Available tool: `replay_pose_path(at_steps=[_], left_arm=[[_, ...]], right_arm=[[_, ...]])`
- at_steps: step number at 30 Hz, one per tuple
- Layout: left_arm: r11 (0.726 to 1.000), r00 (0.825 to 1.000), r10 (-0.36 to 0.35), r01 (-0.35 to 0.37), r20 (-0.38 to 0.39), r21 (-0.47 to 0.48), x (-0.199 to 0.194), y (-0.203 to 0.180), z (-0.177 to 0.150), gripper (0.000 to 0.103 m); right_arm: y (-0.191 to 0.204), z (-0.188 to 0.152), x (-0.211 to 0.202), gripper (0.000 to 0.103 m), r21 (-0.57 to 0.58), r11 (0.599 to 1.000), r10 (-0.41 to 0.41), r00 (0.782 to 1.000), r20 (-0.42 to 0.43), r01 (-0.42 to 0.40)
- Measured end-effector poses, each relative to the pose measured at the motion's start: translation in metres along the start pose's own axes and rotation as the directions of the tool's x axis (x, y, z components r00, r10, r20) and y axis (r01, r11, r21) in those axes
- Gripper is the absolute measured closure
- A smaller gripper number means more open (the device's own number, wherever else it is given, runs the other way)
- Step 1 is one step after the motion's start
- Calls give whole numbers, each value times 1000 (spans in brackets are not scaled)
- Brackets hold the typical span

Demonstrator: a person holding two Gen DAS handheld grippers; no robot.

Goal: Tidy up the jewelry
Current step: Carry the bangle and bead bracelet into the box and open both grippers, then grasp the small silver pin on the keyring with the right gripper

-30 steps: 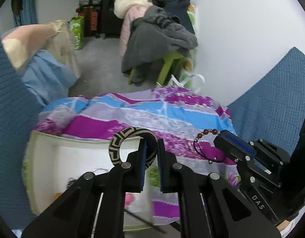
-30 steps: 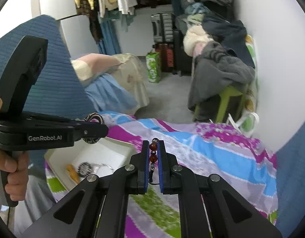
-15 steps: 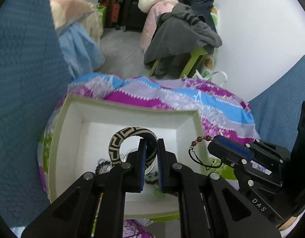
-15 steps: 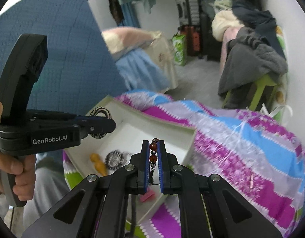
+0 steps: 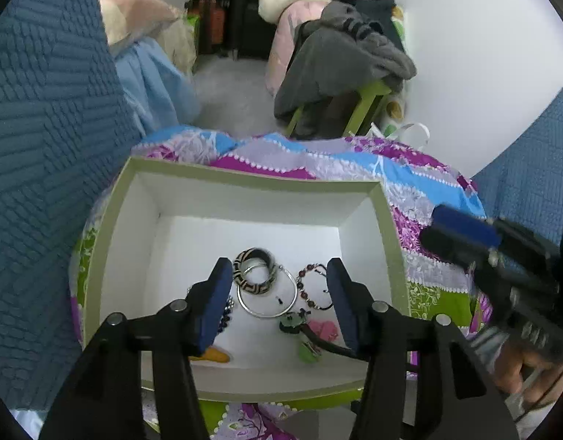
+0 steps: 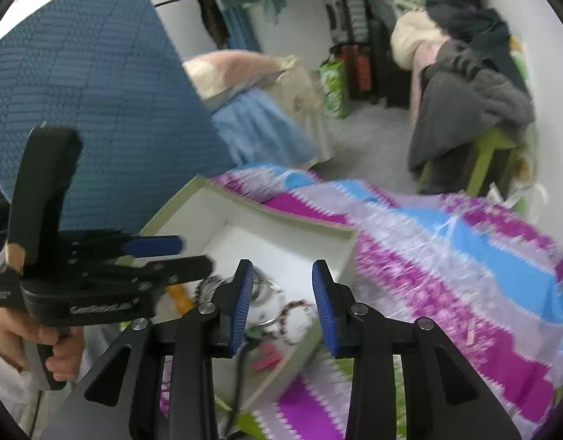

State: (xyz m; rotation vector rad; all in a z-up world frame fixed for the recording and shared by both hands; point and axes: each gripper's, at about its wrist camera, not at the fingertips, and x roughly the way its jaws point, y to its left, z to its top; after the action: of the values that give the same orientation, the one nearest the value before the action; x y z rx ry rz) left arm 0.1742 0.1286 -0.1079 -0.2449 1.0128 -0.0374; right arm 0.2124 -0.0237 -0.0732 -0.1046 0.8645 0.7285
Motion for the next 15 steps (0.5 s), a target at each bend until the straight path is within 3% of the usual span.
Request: replay_pose_path(at_steps=[6, 9, 12, 15], left_arm=[[1000, 999, -6, 6, 33, 5, -8, -6, -6, 49], [1000, 998, -9, 8, 55, 11, -15, -10, -10, 48], [1000, 997, 0, -1, 76, 14, -19, -12, -13, 36], [1000, 996, 1, -2, 91, 10, -20, -13, -16, 35]], right_arm=[[-57, -4, -14, 71, 71, 992, -113, 992, 54, 109], [-85, -14, -11, 72, 99, 982, -166, 985, 39, 161], [-111, -28, -5, 72, 131, 969, -211, 977, 9, 208], [-137, -45, 5, 72, 172, 955, -240, 970, -29, 241]])
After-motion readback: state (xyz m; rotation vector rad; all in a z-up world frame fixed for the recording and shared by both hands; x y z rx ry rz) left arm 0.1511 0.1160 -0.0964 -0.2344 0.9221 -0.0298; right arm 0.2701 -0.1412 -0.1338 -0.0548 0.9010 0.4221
